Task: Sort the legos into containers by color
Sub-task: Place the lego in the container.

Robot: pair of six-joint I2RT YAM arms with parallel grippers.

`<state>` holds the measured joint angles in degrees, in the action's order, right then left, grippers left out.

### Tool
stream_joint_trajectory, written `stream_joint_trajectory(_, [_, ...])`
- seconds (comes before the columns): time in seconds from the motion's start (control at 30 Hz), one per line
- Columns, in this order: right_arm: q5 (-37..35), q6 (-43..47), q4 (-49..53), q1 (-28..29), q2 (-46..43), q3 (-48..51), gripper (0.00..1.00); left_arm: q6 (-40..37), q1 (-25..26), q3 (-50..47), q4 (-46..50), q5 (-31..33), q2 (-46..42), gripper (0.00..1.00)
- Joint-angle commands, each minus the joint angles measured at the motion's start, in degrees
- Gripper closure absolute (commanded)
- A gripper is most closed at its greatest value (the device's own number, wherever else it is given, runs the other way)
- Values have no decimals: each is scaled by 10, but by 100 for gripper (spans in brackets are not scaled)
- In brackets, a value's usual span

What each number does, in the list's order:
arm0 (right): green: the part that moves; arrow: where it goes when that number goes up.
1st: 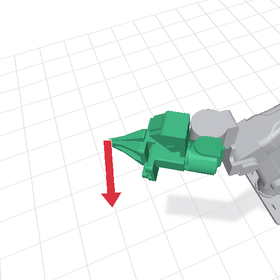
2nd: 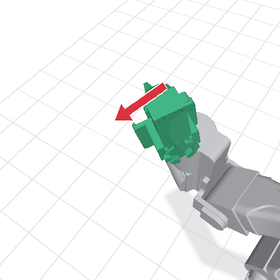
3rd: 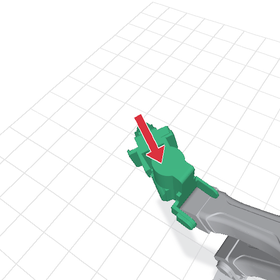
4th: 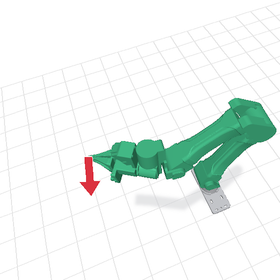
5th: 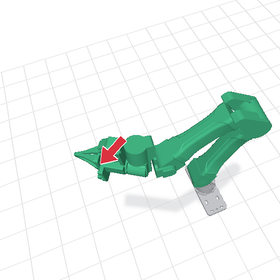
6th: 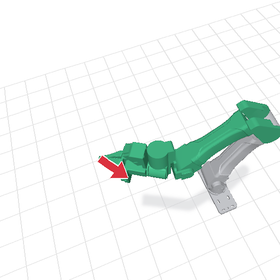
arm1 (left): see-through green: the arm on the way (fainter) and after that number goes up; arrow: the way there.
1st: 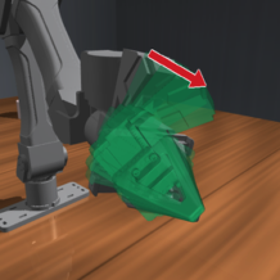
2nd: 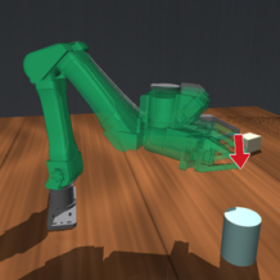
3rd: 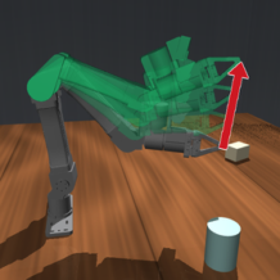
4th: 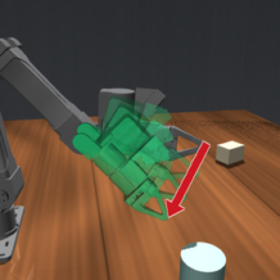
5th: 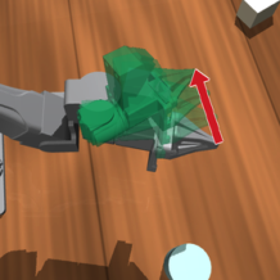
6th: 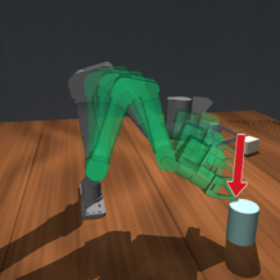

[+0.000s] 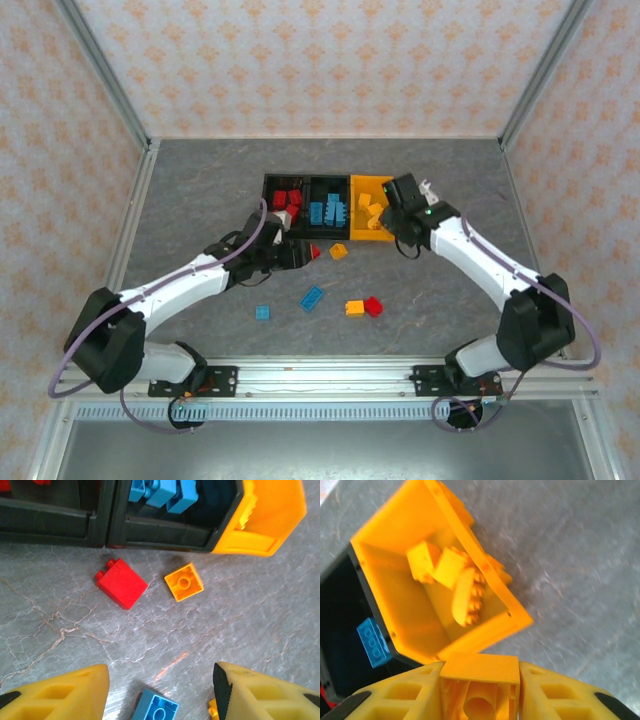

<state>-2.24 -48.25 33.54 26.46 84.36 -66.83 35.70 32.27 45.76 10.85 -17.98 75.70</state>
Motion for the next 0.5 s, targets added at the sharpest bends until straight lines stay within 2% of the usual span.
stream_joint_trajectory(0.0, [-15,58,3,-9,57,-56,62,19,4,-9,-3,23,-29,42])
stream_joint_trajectory(0.23, [25,97,5,-12,187,-157,61,40,4,-31,3,43,-67,41])
stream_joint_trajectory(0.47, [48,111,1,-11,249,-194,59,41,4,-37,22,57,-78,41])
